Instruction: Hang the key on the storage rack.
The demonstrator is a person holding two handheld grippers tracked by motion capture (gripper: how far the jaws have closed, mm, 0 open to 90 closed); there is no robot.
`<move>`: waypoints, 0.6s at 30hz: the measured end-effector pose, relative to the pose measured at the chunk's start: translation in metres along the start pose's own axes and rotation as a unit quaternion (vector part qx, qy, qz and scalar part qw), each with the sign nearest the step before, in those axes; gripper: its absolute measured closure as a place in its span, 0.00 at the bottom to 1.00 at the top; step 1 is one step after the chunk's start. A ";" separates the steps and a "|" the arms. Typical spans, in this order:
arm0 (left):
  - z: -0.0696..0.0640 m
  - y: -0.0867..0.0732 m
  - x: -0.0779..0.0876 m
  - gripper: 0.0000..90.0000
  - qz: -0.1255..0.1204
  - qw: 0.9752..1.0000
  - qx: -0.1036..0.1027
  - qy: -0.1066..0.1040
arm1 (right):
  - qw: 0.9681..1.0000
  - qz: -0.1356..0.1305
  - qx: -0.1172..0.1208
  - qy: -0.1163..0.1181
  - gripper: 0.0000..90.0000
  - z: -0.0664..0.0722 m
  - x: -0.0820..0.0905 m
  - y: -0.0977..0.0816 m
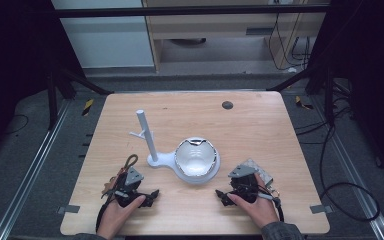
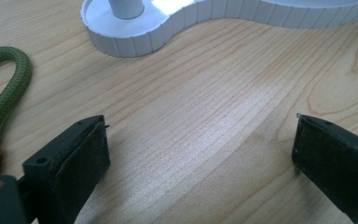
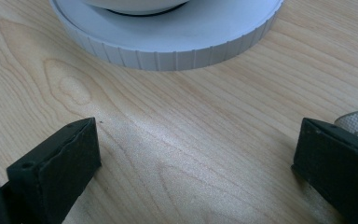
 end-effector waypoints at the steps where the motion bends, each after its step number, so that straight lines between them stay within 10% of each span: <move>1: 0.000 0.000 0.001 0.03 -0.001 1.000 0.002 -0.001 | 1.000 0.000 -0.001 0.000 0.01 0.000 0.000 0.000; 11: 0.013 0.005 0.028 0.07 0.010 1.000 0.004 0.013 | 1.000 -0.001 0.000 0.002 0.01 0.000 0.000 0.000; 18: 0.045 0.005 0.055 0.12 0.079 0.996 0.014 0.046 | 1.000 -0.001 -0.004 -0.003 0.01 0.000 0.001 -0.001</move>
Point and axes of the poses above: each handheld gripper's, and its own axes: x roughly backward along the jaws, y roughly out of its top, z roughly to its left, the point moved 10 cm from there along -x, roughly forward along the jaws, and after that the axes turned 12 degrees about -y, right-handed, at the moved point
